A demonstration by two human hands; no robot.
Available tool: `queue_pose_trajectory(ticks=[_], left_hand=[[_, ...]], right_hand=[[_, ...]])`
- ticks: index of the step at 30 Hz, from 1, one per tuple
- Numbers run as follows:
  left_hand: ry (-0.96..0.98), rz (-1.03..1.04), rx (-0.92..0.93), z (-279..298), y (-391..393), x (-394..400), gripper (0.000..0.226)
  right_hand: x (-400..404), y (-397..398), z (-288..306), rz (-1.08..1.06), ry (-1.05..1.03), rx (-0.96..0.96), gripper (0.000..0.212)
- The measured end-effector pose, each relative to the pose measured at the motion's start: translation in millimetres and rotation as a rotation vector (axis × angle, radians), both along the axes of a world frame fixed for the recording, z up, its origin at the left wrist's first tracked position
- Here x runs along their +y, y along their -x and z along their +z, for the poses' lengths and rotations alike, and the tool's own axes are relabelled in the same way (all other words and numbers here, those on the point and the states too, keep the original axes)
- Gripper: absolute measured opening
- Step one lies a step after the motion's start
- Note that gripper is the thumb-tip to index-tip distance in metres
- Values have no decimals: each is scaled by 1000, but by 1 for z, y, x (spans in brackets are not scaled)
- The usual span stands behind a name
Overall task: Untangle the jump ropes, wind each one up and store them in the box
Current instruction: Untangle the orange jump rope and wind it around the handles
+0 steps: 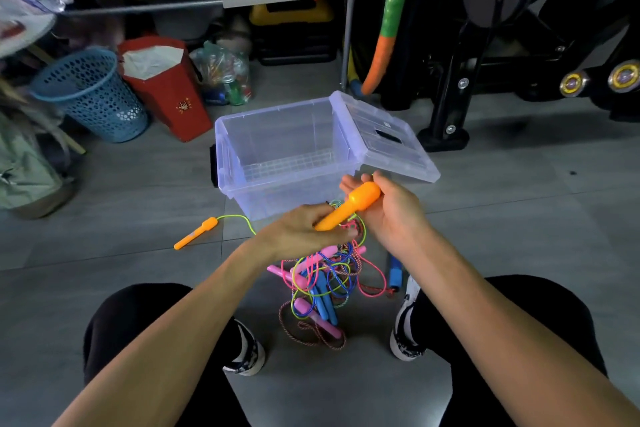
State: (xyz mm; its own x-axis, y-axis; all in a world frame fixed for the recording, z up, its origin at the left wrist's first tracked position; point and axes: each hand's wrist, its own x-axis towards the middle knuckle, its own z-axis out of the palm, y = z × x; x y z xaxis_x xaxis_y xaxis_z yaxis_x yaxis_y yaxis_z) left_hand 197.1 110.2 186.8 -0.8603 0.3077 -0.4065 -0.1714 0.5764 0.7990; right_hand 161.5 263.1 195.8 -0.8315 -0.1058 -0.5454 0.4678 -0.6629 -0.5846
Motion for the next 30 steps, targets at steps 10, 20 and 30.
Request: queue_pose_trajectory(ticks=[10, 20, 30], left_hand=[[27, 95, -78, 18, 5, -41, 30], [-377, 952, -286, 12, 19, -81, 29], [-199, 454, -302, 5, 4, -29, 34]], right_hand=[[13, 9, -16, 512, -956, 412, 29], [-3, -9, -28, 923, -1279, 876, 29], [-5, -6, -16, 753, -1390, 966, 29]])
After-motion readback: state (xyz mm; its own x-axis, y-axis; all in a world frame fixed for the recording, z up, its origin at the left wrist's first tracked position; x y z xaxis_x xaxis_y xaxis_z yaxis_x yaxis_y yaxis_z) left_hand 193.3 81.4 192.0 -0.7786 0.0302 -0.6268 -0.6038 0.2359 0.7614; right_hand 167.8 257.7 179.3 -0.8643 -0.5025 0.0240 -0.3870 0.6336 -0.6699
